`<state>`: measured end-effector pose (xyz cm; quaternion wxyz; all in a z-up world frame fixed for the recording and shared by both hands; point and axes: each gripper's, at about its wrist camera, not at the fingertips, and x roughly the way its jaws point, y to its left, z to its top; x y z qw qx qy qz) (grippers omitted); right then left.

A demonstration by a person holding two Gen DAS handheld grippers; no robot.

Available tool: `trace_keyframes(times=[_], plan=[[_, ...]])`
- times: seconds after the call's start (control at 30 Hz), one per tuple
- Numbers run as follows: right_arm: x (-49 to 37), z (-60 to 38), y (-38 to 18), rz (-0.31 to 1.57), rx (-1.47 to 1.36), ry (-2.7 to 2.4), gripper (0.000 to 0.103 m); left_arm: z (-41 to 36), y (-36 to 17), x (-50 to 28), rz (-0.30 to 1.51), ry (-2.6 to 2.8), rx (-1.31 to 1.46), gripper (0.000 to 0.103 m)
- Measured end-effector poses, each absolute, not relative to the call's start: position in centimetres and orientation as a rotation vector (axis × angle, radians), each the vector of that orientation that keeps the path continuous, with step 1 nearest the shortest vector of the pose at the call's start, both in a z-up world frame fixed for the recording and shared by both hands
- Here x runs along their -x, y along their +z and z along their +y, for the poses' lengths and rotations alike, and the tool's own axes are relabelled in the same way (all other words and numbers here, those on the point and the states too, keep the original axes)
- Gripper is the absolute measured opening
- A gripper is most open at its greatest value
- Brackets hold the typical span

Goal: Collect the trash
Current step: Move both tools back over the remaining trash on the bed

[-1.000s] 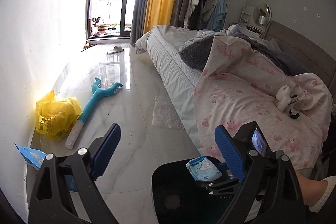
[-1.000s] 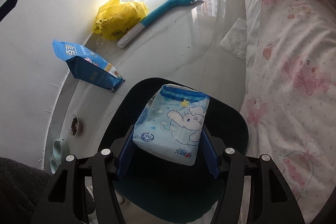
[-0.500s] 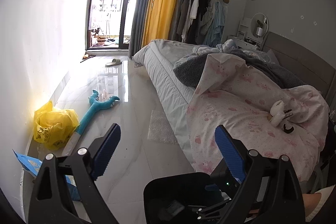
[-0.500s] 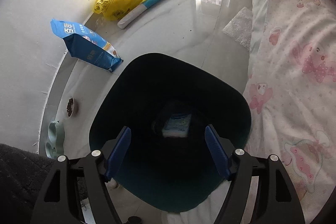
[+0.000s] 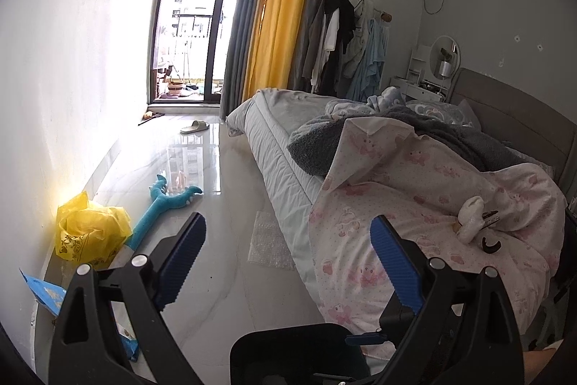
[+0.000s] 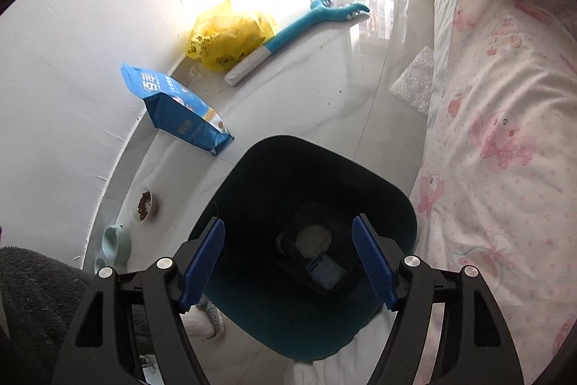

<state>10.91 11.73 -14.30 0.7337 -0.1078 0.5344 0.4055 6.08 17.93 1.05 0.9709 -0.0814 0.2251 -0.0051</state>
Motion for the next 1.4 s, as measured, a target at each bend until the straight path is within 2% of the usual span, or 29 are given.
trace_keyframes(times=[0.43, 1.4], plan=[[-11.6, 6.5, -9.8, 0.976, 0.164, 0.881, 0.074, 15.1, 1.4, -7.9, 0.466, 0.001, 0.160, 0.098], [-15.3, -12.2, -6.8, 0.808, 0.010, 0.496, 0.074, 2.5, 0.1, -13.1, 0.489, -0.149, 0.143, 0.098]])
